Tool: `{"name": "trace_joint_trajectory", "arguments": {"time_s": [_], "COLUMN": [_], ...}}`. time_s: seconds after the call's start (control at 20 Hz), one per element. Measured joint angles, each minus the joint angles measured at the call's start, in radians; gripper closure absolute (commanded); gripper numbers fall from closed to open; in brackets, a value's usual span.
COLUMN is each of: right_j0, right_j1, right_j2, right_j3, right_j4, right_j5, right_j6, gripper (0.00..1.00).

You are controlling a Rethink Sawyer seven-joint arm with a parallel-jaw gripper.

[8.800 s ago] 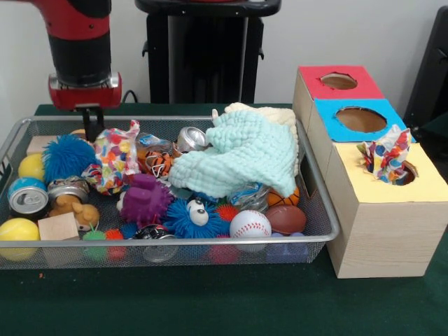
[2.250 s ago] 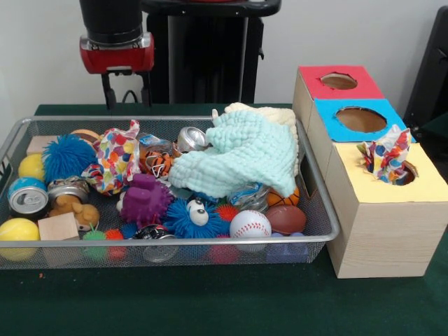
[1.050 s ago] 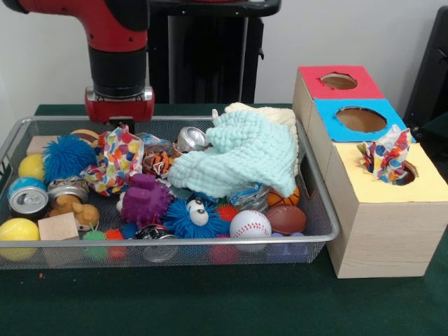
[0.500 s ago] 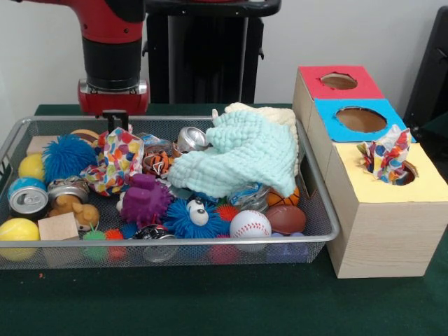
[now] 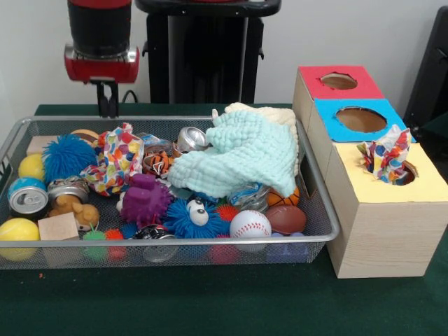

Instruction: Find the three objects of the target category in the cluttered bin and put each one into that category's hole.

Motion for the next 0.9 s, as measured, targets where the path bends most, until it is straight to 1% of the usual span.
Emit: {"name": "trace_joint_trajectory", "arguments": {"time_s": [0.1, 0.2, 0.3, 0.4, 0.45, 0.6, 0.9], "right_j0": [0.0, 0.0, 0.0, -0.002, -0.006, -0.011, -0.036], "right_j1": [-0.047, -0.083, -0.112, -0.125, -0.13, -0.13, -0.111], "right_j2": [0.001, 0.003, 0.005, 0.01, 0.02, 0.029, 0.074], "right_j3": [0.0, 0.0, 0.0, 0.0, 0.0, 0.0, -0.005], "right_j4": [0.034, 0.057, 0.072, 0.08, 0.087, 0.093, 0.101], "right_j5": [0.092, 0.155, 0.189, 0.188, 0.182, 0.173, 0.102], "right_j6": [0.0, 0.0, 0.0, 0.0, 0.0, 0.0, 0.0], "gripper": [1.0, 1.0, 1.0, 1.0, 0.0, 0.0, 0.0]}}
